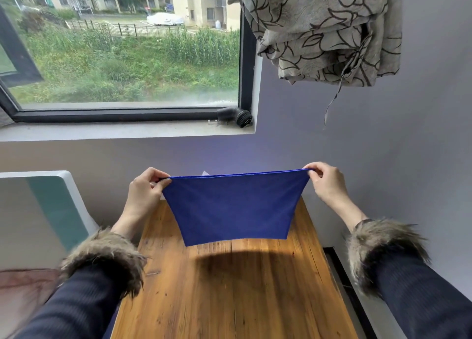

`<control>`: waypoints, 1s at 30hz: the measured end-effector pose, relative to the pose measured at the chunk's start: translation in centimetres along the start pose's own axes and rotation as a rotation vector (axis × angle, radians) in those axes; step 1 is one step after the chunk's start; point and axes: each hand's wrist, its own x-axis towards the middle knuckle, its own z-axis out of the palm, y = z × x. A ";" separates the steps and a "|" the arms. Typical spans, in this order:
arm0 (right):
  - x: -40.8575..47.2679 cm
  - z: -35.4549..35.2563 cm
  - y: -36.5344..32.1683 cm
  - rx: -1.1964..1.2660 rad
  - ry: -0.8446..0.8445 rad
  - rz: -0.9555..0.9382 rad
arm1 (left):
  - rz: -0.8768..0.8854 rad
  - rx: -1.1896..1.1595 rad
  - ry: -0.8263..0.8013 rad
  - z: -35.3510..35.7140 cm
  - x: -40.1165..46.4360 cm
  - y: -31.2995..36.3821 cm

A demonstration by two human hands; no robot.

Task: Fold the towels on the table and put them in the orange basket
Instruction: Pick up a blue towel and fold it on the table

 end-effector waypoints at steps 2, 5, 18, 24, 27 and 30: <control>-0.9 -0.1 0.3 0.001 0.000 -0.002 | -0.001 -0.016 -0.030 -0.1 -0.7 -0.2; -3.6 0.2 2.0 -0.011 -0.046 -0.003 | -0.047 -0.016 -0.109 -0.3 -3.0 -1.7; -20.4 2.7 14.7 -0.285 -0.771 0.375 | -0.537 0.202 -0.845 2.4 -19.9 -13.0; -20.9 3.4 16.1 -0.216 -0.732 0.443 | -0.568 0.193 -0.774 3.1 -19.8 -13.8; -19.2 4.6 16.2 -0.116 -0.645 0.480 | -0.528 0.196 -0.671 3.9 -18.3 -13.9; -17.2 6.1 16.5 0.085 -0.555 0.617 | -0.482 0.217 -0.613 5.0 -16.5 -14.2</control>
